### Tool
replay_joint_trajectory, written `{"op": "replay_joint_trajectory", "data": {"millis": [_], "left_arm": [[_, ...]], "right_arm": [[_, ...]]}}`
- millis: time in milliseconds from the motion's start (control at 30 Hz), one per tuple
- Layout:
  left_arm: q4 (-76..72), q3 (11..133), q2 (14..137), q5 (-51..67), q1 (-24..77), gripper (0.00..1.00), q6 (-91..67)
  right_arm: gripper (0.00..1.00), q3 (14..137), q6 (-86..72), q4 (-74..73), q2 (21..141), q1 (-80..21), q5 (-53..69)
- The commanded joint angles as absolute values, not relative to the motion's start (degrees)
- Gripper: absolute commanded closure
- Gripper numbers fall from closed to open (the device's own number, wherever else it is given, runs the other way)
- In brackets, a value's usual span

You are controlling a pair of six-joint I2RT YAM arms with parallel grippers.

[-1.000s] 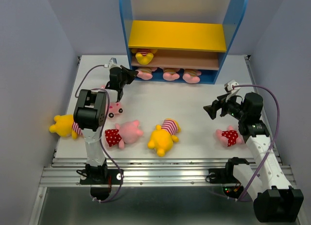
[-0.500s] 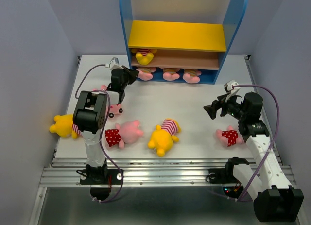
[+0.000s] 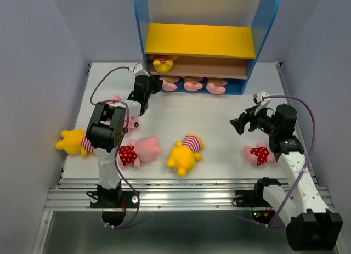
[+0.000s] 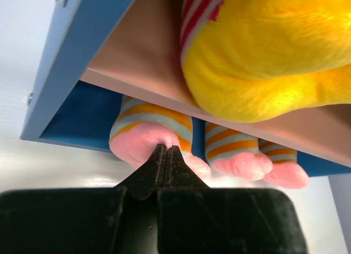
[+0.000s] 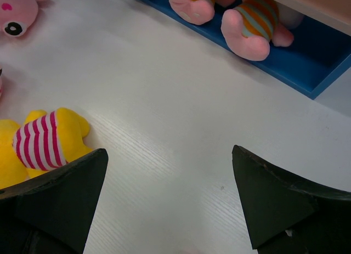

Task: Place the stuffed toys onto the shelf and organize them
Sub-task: Adjust the position of the stuffed toy

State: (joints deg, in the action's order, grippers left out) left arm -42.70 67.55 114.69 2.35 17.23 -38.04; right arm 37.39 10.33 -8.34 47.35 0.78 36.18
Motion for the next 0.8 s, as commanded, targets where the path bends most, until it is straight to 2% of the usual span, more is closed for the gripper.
{"op": "replay_joint_trajectory", "data": {"millis": [0,167,233,333,433,567,600,633,733,767], "left_arm": [[-43.0,69.3,115.0,0.6,17.0,1.00,-34.2],[-42.1,69.0,115.8,0.6,17.0,1.00,-33.3],[-41.8,69.2,116.1,0.6,17.0,0.96,-33.0],[-41.0,70.0,116.7,0.7,17.0,0.84,-32.9],[-40.6,70.1,116.8,0.8,17.0,0.77,-33.0],[-40.3,70.0,116.2,0.6,17.0,0.57,-33.0],[-40.3,69.9,116.1,0.5,17.0,0.56,-33.0],[-40.2,69.7,116.0,0.6,16.9,0.51,-33.0],[-40.1,69.4,115.5,0.6,16.9,0.49,-33.0],[-40.1,69.4,115.2,0.6,16.8,0.41,-33.0]], "right_arm": [[0.00,37.1,11.0,-5.8,47.0,1.1,35.7],[0.00,37.0,11.1,-5.8,47.1,1.1,35.6],[0.00,37.0,11.1,-5.8,47.1,1.1,35.6],[0.00,36.9,11.1,-5.8,47.3,1.1,35.6],[0.00,36.9,11.1,-5.8,47.2,1.1,35.5],[0.00,36.9,11.2,-5.8,47.3,1.1,35.5],[0.00,36.9,11.1,-5.8,47.3,1.1,35.5],[0.00,37.0,11.2,-5.8,47.3,1.1,35.5],[0.00,36.9,11.2,-5.8,47.2,1.1,35.6],[0.00,36.9,11.2,-5.8,47.3,1.1,35.6]]}}
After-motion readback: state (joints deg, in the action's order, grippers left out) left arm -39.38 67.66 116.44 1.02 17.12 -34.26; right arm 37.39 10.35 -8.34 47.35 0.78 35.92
